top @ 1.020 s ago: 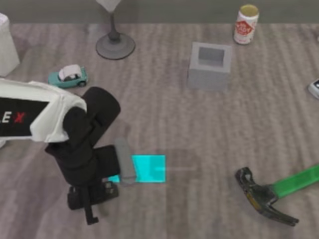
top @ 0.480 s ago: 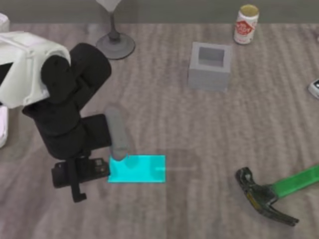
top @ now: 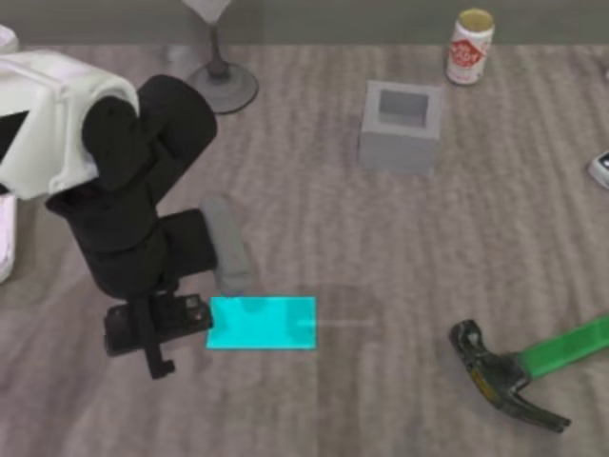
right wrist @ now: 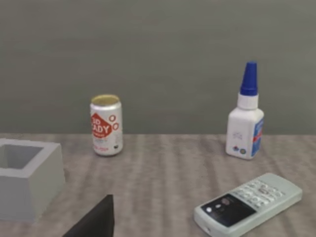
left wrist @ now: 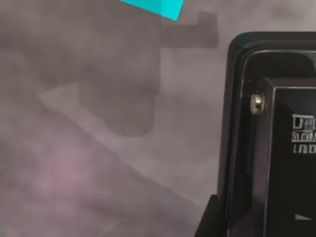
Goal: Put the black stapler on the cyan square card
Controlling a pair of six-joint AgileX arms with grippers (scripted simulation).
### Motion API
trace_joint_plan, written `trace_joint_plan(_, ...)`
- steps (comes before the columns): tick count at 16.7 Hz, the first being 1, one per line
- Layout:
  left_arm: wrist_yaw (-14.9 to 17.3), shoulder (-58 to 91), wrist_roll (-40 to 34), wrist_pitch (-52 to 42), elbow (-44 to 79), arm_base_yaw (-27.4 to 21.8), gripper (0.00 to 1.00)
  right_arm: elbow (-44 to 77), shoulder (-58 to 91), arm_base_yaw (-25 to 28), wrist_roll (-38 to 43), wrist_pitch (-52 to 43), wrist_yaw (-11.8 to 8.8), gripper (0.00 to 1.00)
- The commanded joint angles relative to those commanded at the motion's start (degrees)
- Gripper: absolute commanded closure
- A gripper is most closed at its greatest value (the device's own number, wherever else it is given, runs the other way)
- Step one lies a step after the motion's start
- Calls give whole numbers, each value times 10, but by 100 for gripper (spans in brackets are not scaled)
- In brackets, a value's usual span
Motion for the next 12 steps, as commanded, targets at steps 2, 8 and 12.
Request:
trace_joint_plan(2, 0, 16, -52, -8, 21, -5, 100, 0, 0, 0, 0, 0, 0, 0)
trace_joint_plan(8, 2, 89, -346, -49, 110, -23, 100, 0, 0, 0, 0, 0, 0, 0)
trace_joint_plan(12, 4, 142, -633, -79, 169, -34, 100, 0, 0, 0, 0, 0, 0, 0)
